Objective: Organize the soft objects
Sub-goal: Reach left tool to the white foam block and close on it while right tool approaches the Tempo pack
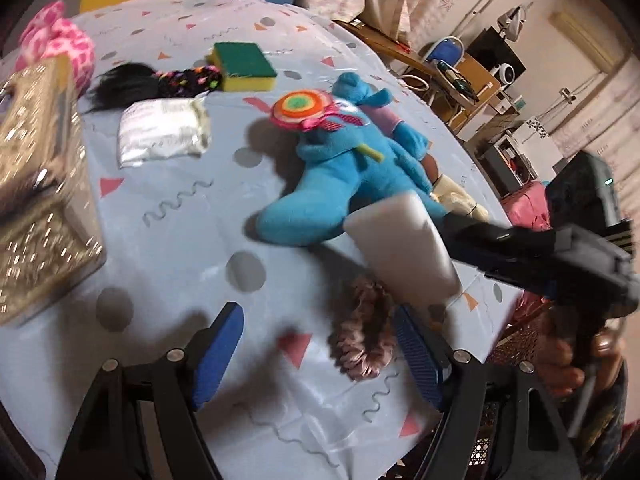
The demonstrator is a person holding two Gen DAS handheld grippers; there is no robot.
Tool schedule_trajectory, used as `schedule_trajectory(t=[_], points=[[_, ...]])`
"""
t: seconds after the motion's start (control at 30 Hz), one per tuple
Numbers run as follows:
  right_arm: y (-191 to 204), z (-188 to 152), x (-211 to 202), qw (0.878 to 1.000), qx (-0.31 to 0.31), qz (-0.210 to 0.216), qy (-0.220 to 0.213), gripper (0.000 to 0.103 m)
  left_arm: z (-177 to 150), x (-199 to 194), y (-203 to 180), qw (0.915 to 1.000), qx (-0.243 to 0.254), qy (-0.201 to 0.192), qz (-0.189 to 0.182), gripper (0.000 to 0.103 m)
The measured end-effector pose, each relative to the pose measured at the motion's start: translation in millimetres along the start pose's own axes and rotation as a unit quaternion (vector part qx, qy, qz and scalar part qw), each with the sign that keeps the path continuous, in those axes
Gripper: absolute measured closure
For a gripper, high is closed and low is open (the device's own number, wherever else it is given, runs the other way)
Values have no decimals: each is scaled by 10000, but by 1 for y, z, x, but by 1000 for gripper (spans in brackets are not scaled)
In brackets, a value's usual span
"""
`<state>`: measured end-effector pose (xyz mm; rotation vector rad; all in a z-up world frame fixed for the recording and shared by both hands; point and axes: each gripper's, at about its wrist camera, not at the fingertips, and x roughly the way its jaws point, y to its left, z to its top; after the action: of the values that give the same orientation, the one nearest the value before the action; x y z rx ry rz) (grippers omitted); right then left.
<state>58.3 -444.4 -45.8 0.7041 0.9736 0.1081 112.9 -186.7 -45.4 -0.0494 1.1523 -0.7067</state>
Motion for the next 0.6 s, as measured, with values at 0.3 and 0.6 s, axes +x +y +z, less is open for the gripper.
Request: schedule_trajectory(t=[0.3,0.6], points=[[6,-2,-6,9959,84,896,15,55,-11,5,2,9998,-146,142,15,25],[-32,7,-31,9928,917,387,-666,55,3,34,-21,9951,-669,655,-316,20]])
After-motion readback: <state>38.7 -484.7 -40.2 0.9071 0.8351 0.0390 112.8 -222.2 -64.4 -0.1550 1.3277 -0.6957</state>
